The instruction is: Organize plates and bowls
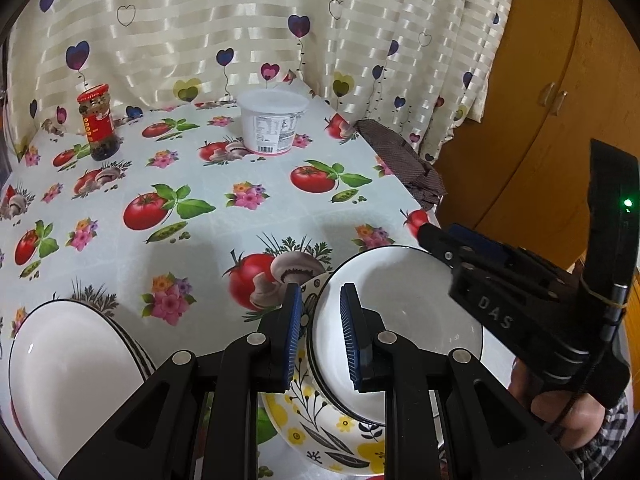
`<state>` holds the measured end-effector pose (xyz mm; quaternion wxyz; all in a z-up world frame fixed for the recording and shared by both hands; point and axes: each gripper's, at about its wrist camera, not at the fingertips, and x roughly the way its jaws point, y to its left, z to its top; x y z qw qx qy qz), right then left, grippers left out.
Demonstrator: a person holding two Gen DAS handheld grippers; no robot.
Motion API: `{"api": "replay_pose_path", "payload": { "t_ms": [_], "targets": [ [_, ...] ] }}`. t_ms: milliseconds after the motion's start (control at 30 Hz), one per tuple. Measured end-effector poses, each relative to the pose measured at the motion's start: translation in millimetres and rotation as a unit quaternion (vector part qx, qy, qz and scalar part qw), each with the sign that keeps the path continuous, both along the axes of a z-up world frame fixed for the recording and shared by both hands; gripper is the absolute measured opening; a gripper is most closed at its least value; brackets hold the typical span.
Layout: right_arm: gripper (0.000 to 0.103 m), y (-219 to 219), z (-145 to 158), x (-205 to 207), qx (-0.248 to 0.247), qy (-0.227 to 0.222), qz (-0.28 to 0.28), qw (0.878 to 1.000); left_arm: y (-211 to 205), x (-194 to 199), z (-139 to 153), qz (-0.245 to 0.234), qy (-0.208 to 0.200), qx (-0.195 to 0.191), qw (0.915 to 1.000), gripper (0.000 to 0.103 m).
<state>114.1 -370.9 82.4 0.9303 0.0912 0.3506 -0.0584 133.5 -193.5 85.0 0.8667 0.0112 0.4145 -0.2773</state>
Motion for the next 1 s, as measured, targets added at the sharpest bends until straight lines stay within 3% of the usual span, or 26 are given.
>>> {"api": "replay_pose_path", "payload": {
  "t_ms": [767, 1000],
  "targets": [
    [0.033, 9, -4, -11, -0.009, -0.011, 0.000, 1.000, 4, 2, -5, 0.002, 0.007, 0.002, 1.0000, 0.021],
    [0.034, 10, 2, -40, -0.008, -0.043, -0.004, 0.999, 9, -6, -2, 0.004, -0.001, -0.003, 1.0000, 0.021]
  ]
}}
